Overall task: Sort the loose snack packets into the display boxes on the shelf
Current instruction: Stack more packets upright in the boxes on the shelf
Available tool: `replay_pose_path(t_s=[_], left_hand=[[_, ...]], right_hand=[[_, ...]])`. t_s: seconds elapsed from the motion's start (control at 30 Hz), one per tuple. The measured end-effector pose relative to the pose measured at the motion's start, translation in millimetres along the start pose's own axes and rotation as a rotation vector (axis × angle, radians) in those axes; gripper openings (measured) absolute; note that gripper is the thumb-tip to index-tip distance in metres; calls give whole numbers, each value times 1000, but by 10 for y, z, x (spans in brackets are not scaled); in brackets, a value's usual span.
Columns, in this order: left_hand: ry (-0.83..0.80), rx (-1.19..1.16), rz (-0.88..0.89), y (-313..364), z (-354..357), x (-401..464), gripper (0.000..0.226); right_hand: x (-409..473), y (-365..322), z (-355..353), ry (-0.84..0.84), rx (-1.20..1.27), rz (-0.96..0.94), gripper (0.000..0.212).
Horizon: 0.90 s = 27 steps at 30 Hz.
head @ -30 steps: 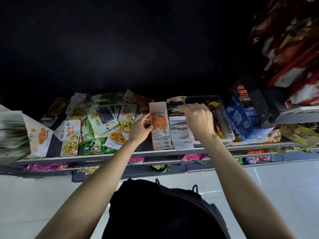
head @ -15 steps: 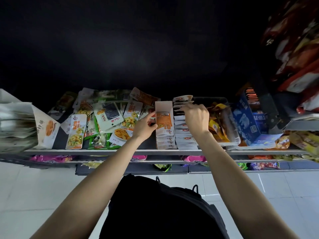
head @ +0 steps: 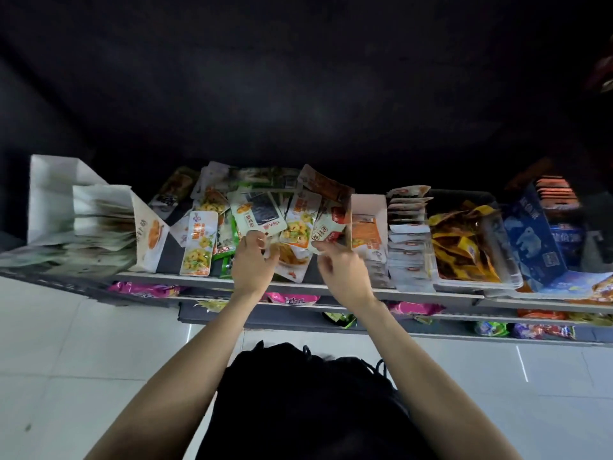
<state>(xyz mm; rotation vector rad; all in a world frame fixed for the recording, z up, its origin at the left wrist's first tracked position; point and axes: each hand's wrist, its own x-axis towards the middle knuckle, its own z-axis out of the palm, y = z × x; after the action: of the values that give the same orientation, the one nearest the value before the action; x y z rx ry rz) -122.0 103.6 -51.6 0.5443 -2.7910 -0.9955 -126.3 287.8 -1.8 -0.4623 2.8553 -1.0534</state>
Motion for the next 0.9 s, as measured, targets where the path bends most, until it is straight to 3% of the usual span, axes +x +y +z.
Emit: replay_pose_path(t_s=[0.1,0.2,0.37,0.47,0.57,0.73,0.83,0.9], left_hand=[[-256,121,-83,-216,53,119,40],[-341,57,-128,-202,84,211,42],[-524,-191,-256,-137,-25,314,23],[-658,-475,-458,-140,-289,343,7],[-735,-699,-547,-113,-668,268,8],[-724,-687,-411,-143,-1210,3,22],[-639,-523,-189,-196,-1504,-136,25],[-508,-384,15,-266,-1672,-213,19]], right_hand=[[176,-11,443,-262,19,287,39],[297,-40,722,-354,-45,457,44],[320,-117,815,-283,33,553,43],[256,-121,709,-101,262,688,37],[142,-153,620,30,526,810,32],[2,-481,482,-9,733,801,38],[-26,-686,353,27,911,665,46],[-7,-849,245,38,850,526,45]])
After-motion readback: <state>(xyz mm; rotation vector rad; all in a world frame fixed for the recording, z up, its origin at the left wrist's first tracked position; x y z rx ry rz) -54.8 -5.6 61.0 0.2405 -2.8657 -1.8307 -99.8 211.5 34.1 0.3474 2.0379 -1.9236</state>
